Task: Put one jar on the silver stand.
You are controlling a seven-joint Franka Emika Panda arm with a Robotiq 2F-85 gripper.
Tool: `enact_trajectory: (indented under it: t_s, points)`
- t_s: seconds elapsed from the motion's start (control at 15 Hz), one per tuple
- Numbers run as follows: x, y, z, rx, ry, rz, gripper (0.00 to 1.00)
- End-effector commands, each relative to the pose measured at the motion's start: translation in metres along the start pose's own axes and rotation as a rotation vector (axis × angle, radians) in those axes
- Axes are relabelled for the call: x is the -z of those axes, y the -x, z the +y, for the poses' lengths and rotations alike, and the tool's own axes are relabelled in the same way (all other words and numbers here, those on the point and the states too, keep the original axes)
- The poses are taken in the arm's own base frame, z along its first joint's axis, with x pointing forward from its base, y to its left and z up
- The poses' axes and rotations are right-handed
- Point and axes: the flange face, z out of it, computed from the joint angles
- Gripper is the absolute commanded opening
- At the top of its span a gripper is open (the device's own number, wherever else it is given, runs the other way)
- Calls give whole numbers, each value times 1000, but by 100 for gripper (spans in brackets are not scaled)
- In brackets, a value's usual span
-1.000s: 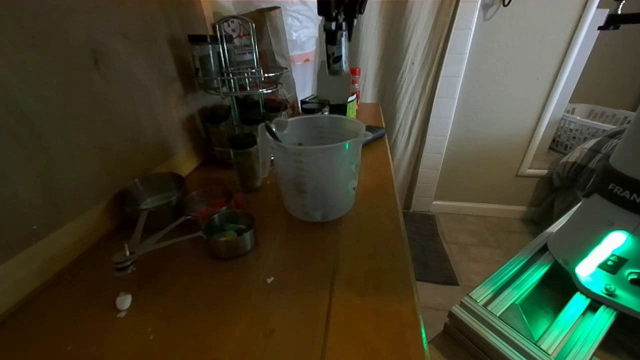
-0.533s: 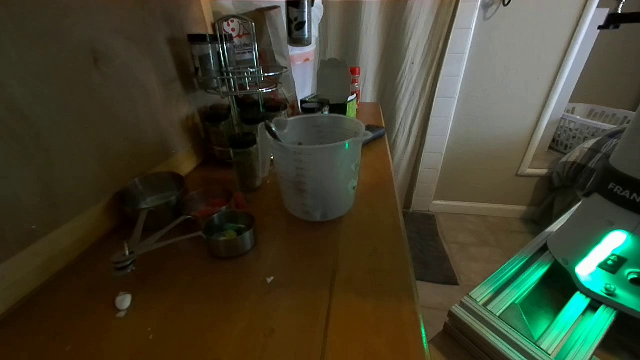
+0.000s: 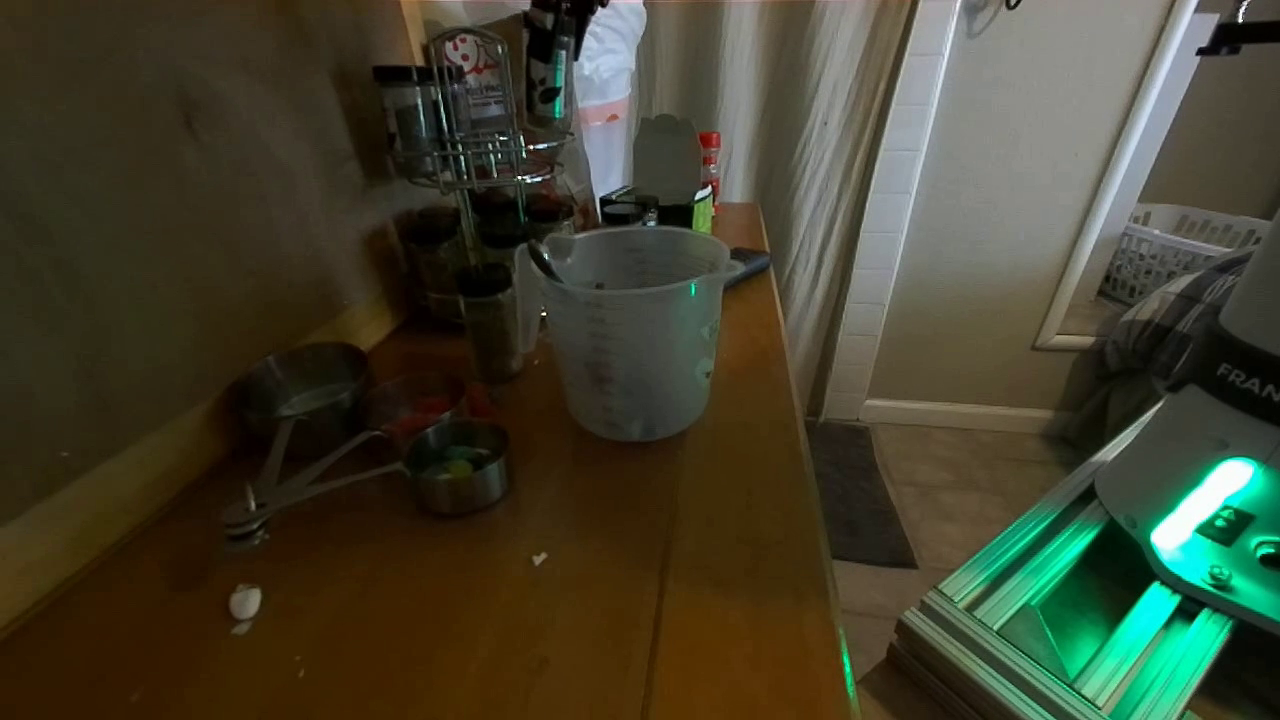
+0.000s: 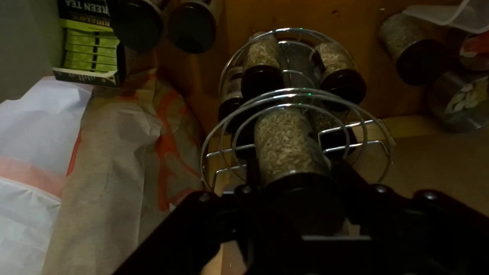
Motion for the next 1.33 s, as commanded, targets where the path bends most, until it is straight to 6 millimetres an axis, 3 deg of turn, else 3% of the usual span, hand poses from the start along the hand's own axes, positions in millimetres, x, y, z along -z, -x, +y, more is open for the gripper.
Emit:
enact_trajectory:
  t_s: [0.0,0.4,0.47,0.53,0.8,1.27]
  points:
    - [-14,-2,0,2,-50,5,24]
    - [-34,-1,-1,-14,-83,-21,24]
    - [-36,-2,-1,-14,-83,-26,74]
    - [-36,-3,-1,-12,-81,-21,75]
    - [-22,-4,-2,-16,-62,2,100]
    - [-1,1,2,-28,-45,11,100]
